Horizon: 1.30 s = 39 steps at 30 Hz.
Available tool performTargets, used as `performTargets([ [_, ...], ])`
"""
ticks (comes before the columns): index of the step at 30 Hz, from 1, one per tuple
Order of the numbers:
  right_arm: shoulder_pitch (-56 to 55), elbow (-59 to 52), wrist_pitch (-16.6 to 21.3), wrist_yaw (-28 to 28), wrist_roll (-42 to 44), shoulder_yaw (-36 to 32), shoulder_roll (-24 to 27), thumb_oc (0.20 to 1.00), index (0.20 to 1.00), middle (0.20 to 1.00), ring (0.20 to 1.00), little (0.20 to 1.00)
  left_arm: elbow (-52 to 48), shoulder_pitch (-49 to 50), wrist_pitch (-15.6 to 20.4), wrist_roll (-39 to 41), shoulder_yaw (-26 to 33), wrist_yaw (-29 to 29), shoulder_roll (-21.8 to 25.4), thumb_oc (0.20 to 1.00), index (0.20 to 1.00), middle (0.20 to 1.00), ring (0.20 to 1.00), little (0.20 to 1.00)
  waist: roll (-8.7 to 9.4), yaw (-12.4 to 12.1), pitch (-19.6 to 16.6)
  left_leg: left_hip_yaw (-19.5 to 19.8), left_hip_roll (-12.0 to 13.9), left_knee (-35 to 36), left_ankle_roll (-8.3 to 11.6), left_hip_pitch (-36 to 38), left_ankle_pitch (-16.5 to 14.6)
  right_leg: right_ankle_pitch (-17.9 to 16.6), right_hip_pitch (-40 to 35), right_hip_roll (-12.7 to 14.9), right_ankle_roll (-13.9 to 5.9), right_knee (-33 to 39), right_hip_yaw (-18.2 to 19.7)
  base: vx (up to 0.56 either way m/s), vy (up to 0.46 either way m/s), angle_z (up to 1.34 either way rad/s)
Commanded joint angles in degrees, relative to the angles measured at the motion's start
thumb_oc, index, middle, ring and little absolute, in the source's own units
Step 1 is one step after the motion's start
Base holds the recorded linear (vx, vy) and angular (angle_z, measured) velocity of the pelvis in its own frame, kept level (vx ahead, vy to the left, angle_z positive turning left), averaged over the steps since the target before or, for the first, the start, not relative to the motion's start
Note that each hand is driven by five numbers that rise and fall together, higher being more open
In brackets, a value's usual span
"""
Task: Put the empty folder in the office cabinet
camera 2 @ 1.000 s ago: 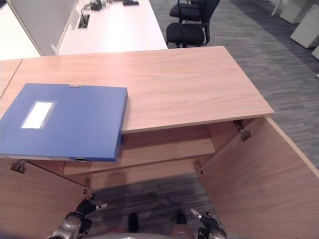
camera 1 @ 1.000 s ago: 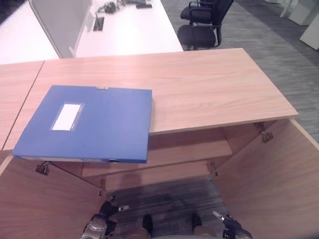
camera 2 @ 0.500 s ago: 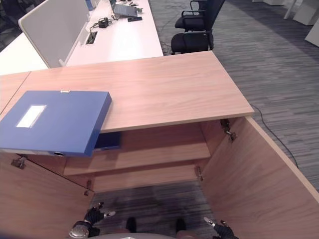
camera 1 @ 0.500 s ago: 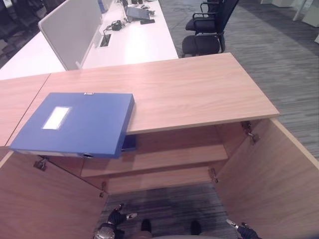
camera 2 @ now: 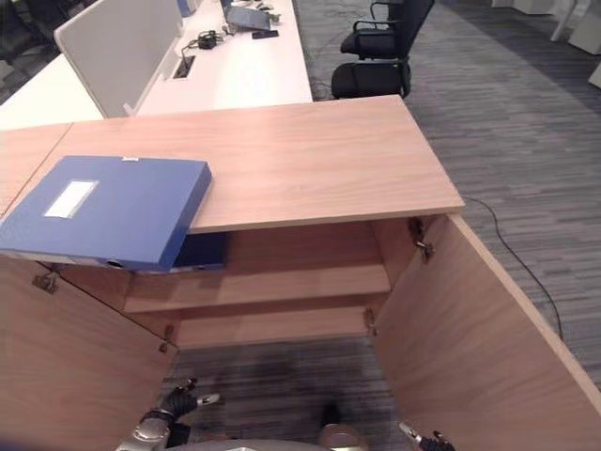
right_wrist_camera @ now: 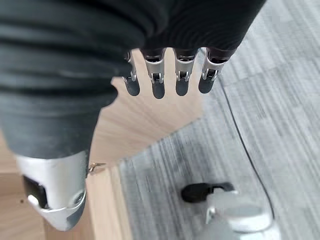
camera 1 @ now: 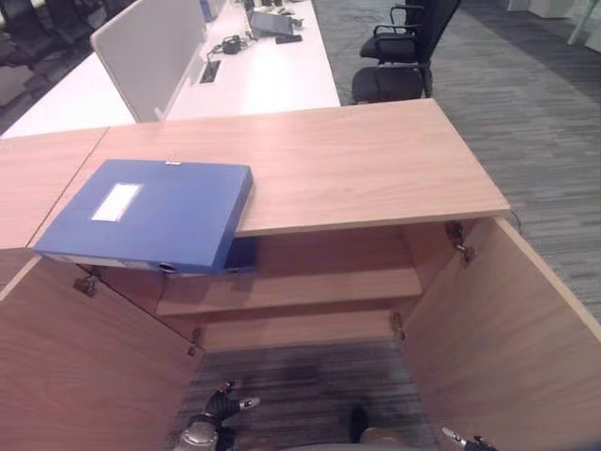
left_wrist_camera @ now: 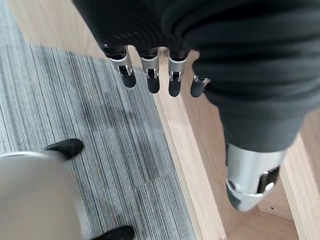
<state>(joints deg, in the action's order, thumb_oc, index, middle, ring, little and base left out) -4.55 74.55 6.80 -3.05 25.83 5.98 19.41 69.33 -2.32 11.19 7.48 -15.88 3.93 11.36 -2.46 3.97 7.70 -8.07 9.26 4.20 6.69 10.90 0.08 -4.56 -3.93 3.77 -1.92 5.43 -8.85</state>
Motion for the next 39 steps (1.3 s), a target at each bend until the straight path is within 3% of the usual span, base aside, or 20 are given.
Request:
performTargets([
  [1, 2.93, 1.07, 0.58, 0.38, 0.30, -0.32, -1.17, 1.000, 1.000, 1.000, 1.000, 1.000, -0.63, -0.45, 0.70, -1.52, 0.22, 0.15, 2.89, 1.000, 1.000, 1.000, 1.000, 1.000, 3.00, -1.41, 0.46, 0.97, -1.34, -5.46, 0.35, -3.28, -2.02, 6.73, -5.38, 1.95, -4.24, -1.03, 1.13, 0.02, 0.186, 0.13],
  [13, 3.29, 0.48, 0.10, 0.37, 0.24, -0.63, -3.15, 1.000, 1.000, 1.000, 1.000, 1.000, -1.00, -0.85, 0.99, -2.56, 0.32, 0.41, 3.84, 1.000, 1.000, 1.000, 1.000, 1.000, 3.42, -1.88, -0.11, 0.75, -5.77, -0.30, -2.77, -2.30, -2.60, 4.42, -2.33, 5.97, -7.36, -2.93, 2.17, -0.01, 0.147, -0.05],
  [17, 3.89, 0.40, 0.15, 0.32, 0.90, -0.87, -3.64, 1.000, 1.000, 1.000, 1.000, 1.000, -2.31, -1.55, 1.31, -1.75, 0.57, 0.58, 4.58, 1.000, 1.000, 1.000, 1.000, 1.000, 3.55, -2.13, 0.65, 0.31, -6.26, -0.27, -3.65, -3.03, -2.49, 4.70, 0.33, 6.32, -8.08, -7.10, 3.04, -0.07, 0.094, -0.05],
  [18, 5.27, 0.28, 0.22, 0.08, 1.28, -0.74, -3.83, 1.000, 1.000, 1.000, 1.000, 1.000, -4.86, -2.71, 1.69, -0.74, 0.31, 1.00, 5.37, 1.000, 1.000, 1.000, 1.000, 1.000, 3.07, -2.30, 2.20, 0.13, -5.77, -0.89, -4.15, -4.38, -2.03, 5.30, 3.91, 5.53, -8.99, -12.51, 3.88, -0.19, 0.084, -0.15],
  [21, 5.75, -0.73, 0.51, 0.00, 1.50, -0.33, -4.15, 1.000, 1.000, 1.000, 1.000, 1.000, -7.93, -3.57, 2.01, -0.87, -0.27, 1.40, 6.45, 1.000, 1.000, 1.000, 1.000, 1.000, 2.69, -2.62, 2.64, 0.17, -5.64, -2.25, -4.62, -6.39, -1.72, 6.97, 4.42, 4.48, -9.09, -15.83, 4.05, -0.14, 0.058, -0.21],
  [23, 4.97, -1.51, 0.84, -0.13, 1.46, -0.43, -4.19, 1.000, 1.000, 1.000, 1.000, 1.000, -12.54, -3.38, 2.43, -1.66, -0.72, 1.49, 7.46, 1.000, 1.000, 1.000, 1.000, 1.000, 3.19, -3.29, 1.93, 0.54, -6.45, -2.94, -4.70, -7.04, -1.81, 7.78, 2.07, 4.62, -8.20, -13.20, 3.15, 0.01, -0.011, 0.09],
  [25, 3.74, -0.85, 0.65, -0.54, 1.09, -2.11, -3.59, 1.000, 1.000, 1.000, 1.000, 1.000, -25.91, -0.58, 3.07, -1.79, 1.58, 1.28, 9.63, 1.000, 1.000, 1.000, 1.000, 1.000, 3.50, -4.68, -0.03, 0.71, -7.06, -1.82, -4.50, -5.83, -1.80, 7.89, -2.26, 4.77, -7.19, -7.64, 2.27, 0.11, -0.036, 0.14],
  [29, 2.88, -1.75, 0.49, -0.49, 0.61, -3.17, -3.28, 1.000, 1.000, 1.000, 1.000, 1.000, -37.00, 3.24, 2.72, -2.75, 5.19, 0.78, 11.53, 1.000, 1.000, 1.000, 1.000, 1.000, 3.81, -5.35, -0.31, 1.10, -6.83, -0.61, -4.13, -4.39, -1.49, 7.39, -4.19, 4.53, -7.02, -4.88, 1.66, 0.06, -0.056, 0.05],
  [31, 1.88, -2.91, 0.25, -0.53, 0.22, -3.62, -3.73, 1.000, 1.000, 1.000, 1.000, 1.000, -41.85, 5.83, 1.90, -4.84, 8.86, 2.42, 11.14, 1.000, 1.000, 1.000, 1.000, 1.000, 4.43, -5.76, -0.35, 1.63, -6.62, -0.32, -3.88, -4.26, -0.84, 6.64, -4.83, 4.27, -6.69, -3.54, 1.15, 0.02, -0.094, 0.08],
  [39, 0.36, -1.77, -0.81, -0.47, -1.72, -2.84, -4.23, 1.000, 1.000, 1.000, 1.000, 1.000, -53.07, 10.48, 1.43, -11.61, 12.73, 4.09, 10.82, 1.000, 1.000, 1.000, 1.000, 1.000, 5.10, -6.90, -0.88, 3.20, -6.16, 0.42, -3.27, -3.10, -0.98, 6.77, -7.14, 3.41, -6.04, -1.02, -0.56, 0.01, -0.072, 0.12],
])
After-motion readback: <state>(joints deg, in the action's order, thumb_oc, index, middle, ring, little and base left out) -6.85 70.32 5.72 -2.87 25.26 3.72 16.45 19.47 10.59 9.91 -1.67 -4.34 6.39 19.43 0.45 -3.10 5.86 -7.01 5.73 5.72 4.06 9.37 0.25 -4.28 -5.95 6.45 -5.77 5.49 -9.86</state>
